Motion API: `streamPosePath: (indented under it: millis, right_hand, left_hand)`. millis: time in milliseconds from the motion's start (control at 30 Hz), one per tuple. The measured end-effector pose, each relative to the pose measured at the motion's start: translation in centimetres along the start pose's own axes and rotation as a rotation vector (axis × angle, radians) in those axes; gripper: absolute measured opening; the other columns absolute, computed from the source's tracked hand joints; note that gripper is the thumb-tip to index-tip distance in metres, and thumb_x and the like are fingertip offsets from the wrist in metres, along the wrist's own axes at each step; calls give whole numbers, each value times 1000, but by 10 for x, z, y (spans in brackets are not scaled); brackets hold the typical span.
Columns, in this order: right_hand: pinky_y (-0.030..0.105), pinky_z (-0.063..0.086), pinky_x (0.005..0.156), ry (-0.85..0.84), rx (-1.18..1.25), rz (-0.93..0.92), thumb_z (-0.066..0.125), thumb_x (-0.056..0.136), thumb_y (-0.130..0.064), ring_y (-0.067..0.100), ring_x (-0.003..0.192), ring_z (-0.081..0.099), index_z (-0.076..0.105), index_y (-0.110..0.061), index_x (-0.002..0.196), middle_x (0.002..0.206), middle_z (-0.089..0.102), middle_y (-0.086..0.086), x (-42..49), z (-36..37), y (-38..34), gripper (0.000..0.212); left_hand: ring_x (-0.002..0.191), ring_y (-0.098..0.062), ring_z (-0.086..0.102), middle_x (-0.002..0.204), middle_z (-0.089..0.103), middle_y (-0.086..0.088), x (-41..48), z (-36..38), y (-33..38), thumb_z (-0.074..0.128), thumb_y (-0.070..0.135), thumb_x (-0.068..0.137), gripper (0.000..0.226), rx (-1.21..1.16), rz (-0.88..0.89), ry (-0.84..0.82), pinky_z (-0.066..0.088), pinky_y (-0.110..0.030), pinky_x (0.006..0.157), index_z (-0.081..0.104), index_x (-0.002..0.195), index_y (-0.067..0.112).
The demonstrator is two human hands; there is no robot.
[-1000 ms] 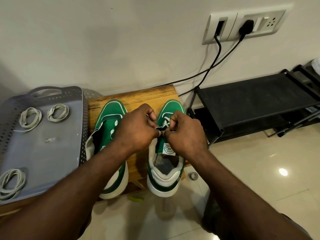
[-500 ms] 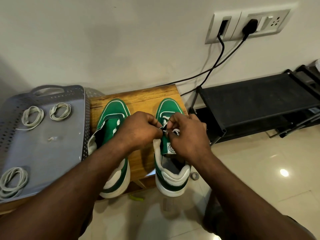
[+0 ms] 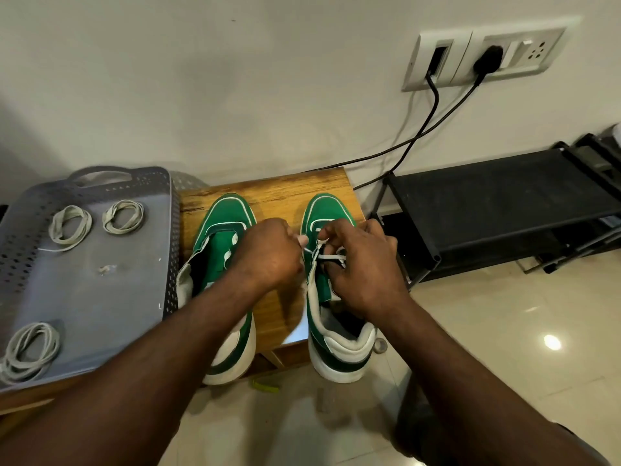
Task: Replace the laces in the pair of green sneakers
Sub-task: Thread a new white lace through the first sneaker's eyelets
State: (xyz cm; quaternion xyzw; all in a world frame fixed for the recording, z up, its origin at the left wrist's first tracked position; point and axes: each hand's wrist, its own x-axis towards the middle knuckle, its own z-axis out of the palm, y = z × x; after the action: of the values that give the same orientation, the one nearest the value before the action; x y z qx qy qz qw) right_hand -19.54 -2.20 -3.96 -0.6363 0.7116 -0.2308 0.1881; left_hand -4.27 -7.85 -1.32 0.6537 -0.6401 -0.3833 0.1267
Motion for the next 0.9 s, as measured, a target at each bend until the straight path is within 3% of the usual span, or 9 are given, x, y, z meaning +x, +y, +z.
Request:
streamPosePath:
  millis: [100, 167, 367, 533, 633, 700, 800, 867, 900]
  right_hand:
    - [48, 39, 99, 33, 10, -12, 77, 87, -17, 12, 116, 43, 59, -40, 117, 104, 66, -20, -1, -2, 3, 42]
    - [47, 40, 97, 40, 17, -20, 77, 86, -16, 10, 113, 42, 61, -39, 115, 102, 64, -21, -1, -1, 4, 41]
    - [46, 40, 104, 25, -46, -15, 78, 85, -19, 16, 127, 41, 59, -38, 122, 133, 57, -12, 2, 2, 1, 46]
    - [48, 38, 109, 15, -50, -4, 78, 86, -20, 16, 133, 39, 58, -37, 126, 140, 54, -11, 2, 2, 1, 47]
    - [50, 38, 111, 17, -47, 7, 79, 86, -20, 15, 134, 40, 58, -37, 126, 141, 54, -11, 1, 1, 2, 48]
    - [51, 38, 112, 17, -40, 12, 80, 86, -21, 14, 134, 40, 58, -37, 127, 141, 54, -11, 1, 0, 2, 49]
    - [51, 38, 112, 16, -37, 14, 80, 86, -21, 14, 133, 41, 58, -37, 125, 141, 55, -11, 1, -1, 2, 47]
    - [49, 37, 112, 18, -38, 11, 81, 86, -22, 14, 133, 43, 59, -37, 125, 140, 55, -12, 2, -1, 1, 47]
    - [49, 37, 112, 17, -34, 9, 81, 86, -23, 14, 132, 43, 59, -38, 124, 140, 56, -12, 2, -1, 1, 47]
  left_hand:
    - [83, -28, 68, 89, 70, -6, 6, -37, 1, 61, 35, 104, 21, 296, 97, 282, 53, -37, 75, 65, 90, 19]
    - [88, -32, 65, 92, 67, -6, 8, -53, -5, 62, 37, 102, 23, 454, 76, 332, 46, -35, 72, 67, 92, 17]
    - [129, -26, 41, 136, 58, 10, -8, -25, 0, 60, 39, 101, 24, 590, 406, 194, 37, -48, 100, 67, 124, 36]
    - [130, -26, 43, 116, 68, 6, -7, -2, 0, 53, 50, 104, 22, 615, 261, -52, 29, -51, 106, 69, 114, 38]
    - [111, -22, 63, 99, 72, 8, -5, -11, 5, 62, 37, 103, 15, 318, 245, -26, 45, -43, 99, 71, 93, 31]
    - [93, -17, 70, 93, 75, 4, -6, -28, 12, 61, 23, 105, 21, -218, 197, -7, 51, -34, 81, 70, 86, 20]
    - [85, -24, 75, 92, 76, -10, -9, -51, 20, 47, 14, 109, 25, -1073, 134, -146, 62, -41, 85, 59, 88, 8]
    - [57, -18, 56, 71, 59, -5, -9, -54, 19, 45, 14, 107, 27, -1145, 82, -141, 56, -37, 66, 53, 82, 13]
    - [54, -17, 44, 67, 52, -2, -7, -52, 17, 48, 17, 105, 26, -949, 75, -59, 47, -34, 59, 50, 80, 15]
